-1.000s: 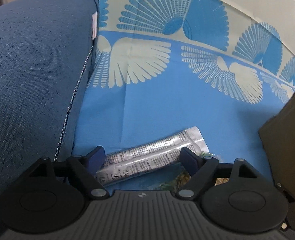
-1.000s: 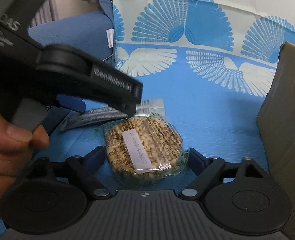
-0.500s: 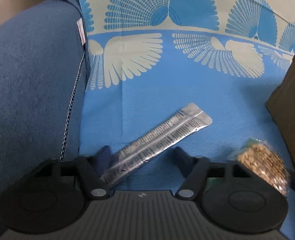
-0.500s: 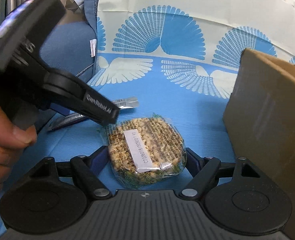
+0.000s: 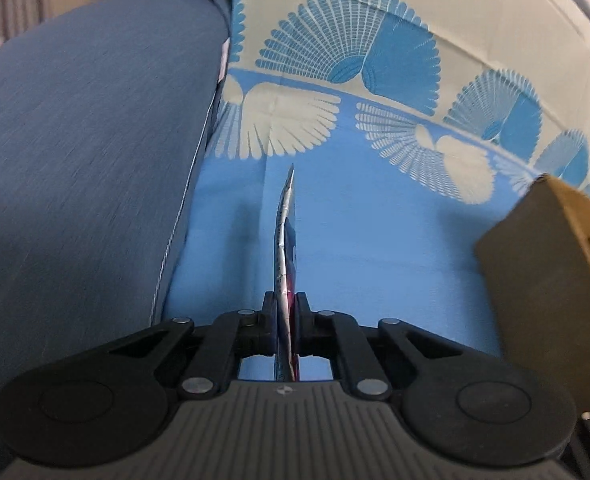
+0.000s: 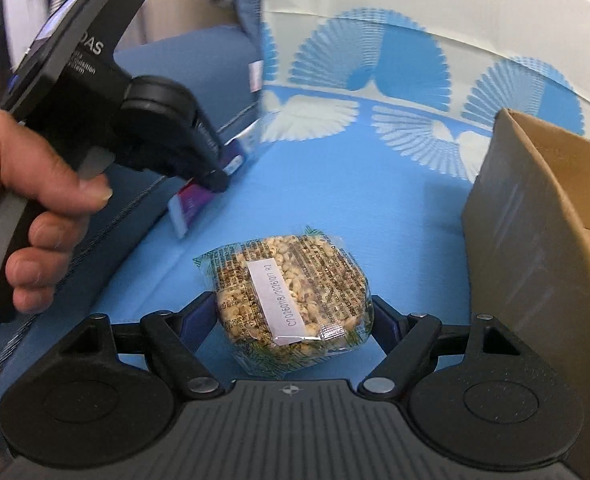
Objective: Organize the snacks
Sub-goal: 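Grasp the nut cake packet with right gripper while left grasps purple stick pack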
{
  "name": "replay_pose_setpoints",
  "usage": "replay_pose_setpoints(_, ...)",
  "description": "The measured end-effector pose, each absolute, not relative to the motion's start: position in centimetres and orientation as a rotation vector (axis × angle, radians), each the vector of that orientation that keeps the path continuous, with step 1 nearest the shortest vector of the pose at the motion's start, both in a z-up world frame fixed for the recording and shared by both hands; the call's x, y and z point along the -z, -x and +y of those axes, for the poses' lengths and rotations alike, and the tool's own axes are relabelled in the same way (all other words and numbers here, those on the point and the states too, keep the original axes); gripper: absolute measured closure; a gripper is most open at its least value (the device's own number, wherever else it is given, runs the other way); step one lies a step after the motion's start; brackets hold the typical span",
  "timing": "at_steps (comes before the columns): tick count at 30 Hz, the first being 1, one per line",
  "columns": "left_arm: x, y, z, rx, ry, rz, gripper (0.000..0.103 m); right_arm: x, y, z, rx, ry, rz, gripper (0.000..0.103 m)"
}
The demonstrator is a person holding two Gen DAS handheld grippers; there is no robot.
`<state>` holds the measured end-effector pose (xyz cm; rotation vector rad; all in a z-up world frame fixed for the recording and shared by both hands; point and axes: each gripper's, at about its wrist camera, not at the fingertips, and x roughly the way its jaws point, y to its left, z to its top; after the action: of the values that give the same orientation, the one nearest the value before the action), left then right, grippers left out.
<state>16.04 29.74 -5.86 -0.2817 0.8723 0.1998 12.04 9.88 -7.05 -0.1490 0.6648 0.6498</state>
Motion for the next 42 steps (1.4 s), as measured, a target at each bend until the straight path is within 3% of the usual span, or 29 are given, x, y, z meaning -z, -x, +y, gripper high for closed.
replay_pose_setpoints(9,6.1,-10.0,28.1,-0.144,0.433,1.002,0.095,5.0,-4.0,7.1,-0.769,0.327,0.677,0.021)
replay_pose_setpoints(17,8.0,-9.2,26.2,-0.014,0.502,1.139,0.094,6.9,-2.4,6.6,-0.783,0.282,0.793,0.021)
replay_pose_setpoints(19,8.5,-9.5,26.4,-0.079,0.466,1.17,0.085,7.0,-2.6,6.7,-0.783,0.271,0.813,0.02)
replay_pose_setpoints(24,8.4,-9.8,26.6,-0.108,0.467,1.161,0.083,7.0,-3.6,6.9,-0.768,0.222,0.833,0.014)
replay_pose_setpoints(28,8.6,-10.5,25.4,-0.095,0.384,1.18,0.068,7.4,-3.9,7.4,-0.781,0.252,0.831,0.011)
replay_pose_setpoints(33,9.1,-11.1,24.4,-0.093,0.307,1.185,0.062,7.9,-4.5,7.9,-0.777,0.254,0.857,0.011)
replay_pose_setpoints(42,9.4,-11.5,23.4,-0.096,0.243,1.19,0.06,8.7,-4.7,8.1,-0.773,0.281,0.875,0.009)
